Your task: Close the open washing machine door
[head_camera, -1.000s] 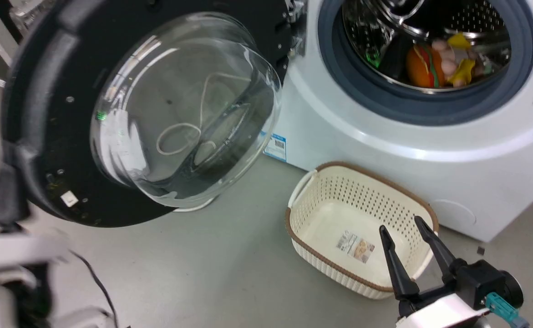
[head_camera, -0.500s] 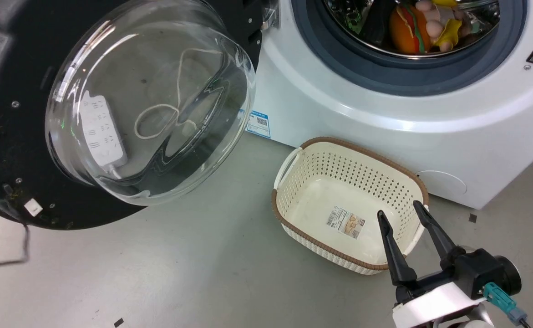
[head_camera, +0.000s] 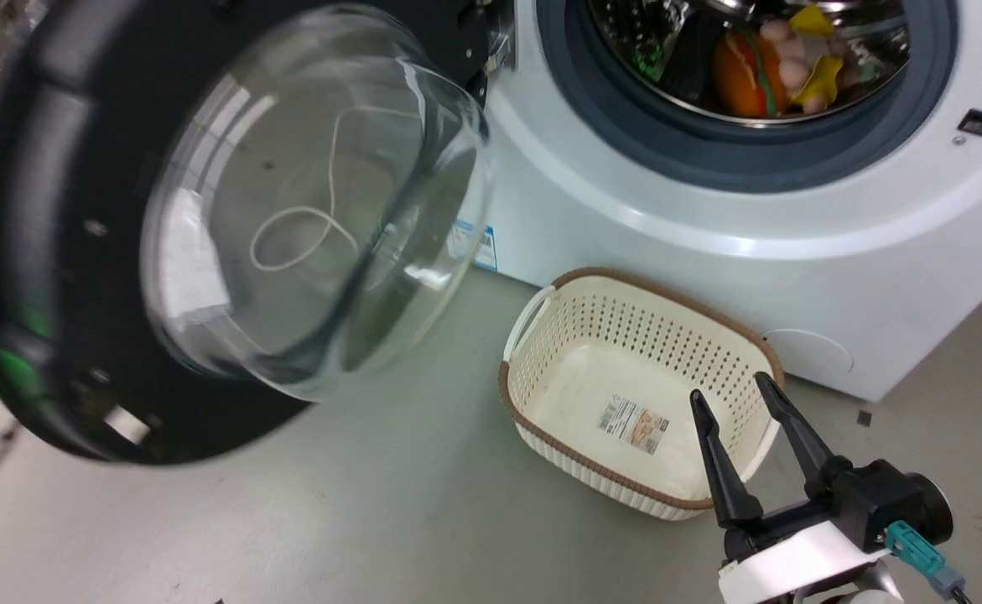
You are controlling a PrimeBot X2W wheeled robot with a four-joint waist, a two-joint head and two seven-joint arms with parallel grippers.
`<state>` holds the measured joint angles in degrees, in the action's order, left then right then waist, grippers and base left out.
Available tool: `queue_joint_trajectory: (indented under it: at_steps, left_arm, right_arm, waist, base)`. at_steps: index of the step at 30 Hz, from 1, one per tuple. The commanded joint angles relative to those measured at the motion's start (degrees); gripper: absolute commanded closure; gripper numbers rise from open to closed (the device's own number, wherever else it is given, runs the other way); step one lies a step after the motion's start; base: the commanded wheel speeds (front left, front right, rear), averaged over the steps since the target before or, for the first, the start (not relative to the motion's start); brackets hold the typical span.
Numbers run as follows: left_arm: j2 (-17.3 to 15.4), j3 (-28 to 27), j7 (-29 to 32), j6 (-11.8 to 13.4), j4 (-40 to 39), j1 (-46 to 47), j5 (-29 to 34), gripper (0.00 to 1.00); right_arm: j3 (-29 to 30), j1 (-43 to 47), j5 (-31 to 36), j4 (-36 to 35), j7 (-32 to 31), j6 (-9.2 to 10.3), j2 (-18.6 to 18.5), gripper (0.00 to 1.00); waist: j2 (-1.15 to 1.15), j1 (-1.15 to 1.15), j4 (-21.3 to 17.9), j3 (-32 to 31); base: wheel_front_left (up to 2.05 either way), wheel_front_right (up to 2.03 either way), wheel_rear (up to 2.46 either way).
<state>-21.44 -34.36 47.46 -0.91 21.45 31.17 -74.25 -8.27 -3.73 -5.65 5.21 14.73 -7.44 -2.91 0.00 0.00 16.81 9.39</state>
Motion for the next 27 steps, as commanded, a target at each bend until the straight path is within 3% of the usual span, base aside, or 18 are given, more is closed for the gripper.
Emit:
queue_joint_trajectory:
  at_steps: [1, 8, 14, 21, 26, 27]
  left_arm:
    - [2.61, 1.29, 3.28, -0.68, -1.75, -2.34, -1.85, 1.0]
    - [10.1, 3.99, 12.14, 0.26, -12.06, -11.71, -7.12, 1.0]
    - [16.47, 7.98, 13.96, 2.1, -21.22, -20.41, -7.42, 1.0]
    - [18.48, 15.24, 11.49, 2.63, -26.69, -27.49, -11.05, 1.0]
    - [18.53, 21.51, 6.83, 1.91, -27.57, -30.07, -14.68, 1.0]
    - [18.54, 24.61, 4.46, 1.5, -27.54, -30.73, -16.2, 1.0]
  right_arm:
    - [0.11, 0.07, -0.46, 0.21, 0.27, -0.05, 0.03, 0.0]
    - [1.15, 1.15, -1.16, 0.38, 0.27, -0.05, 0.03, 0.0]
    - [2.95, 2.49, -1.09, 0.48, 0.27, -0.05, 0.03, 0.0]
    - [6.28, 3.09, -0.85, 0.36, 0.27, -0.05, 0.03, 0.0]
    - [6.96, 2.75, -0.5, 0.25, 0.27, -0.05, 0.03, 0.0]
    - [7.22, 2.67, -0.47, 0.18, 0.27, -0.05, 0.03, 0.0]
  waist:
    - [0.0, 0.0, -0.19, -1.08]
    - [0.0, 0.0, -1.94, -4.66]
    - [0.0, 0.0, -5.07, -7.09]
    - [0.0, 0.0, -10.46, -7.1]
    - [0.0, 0.0, -14.84, -6.0]
    - [0.0, 0.0, -17.28, -5.26]
  base:
    - [0.0, 0.0, 0.0]
    - [0.0, 0.0, 0.0]
    - [0.0, 0.0, 0.0]
    - [0.0, 0.0, 0.0]
    - [0.0, 0.0, 0.0]
    - [0.0, 0.0, 0.0]
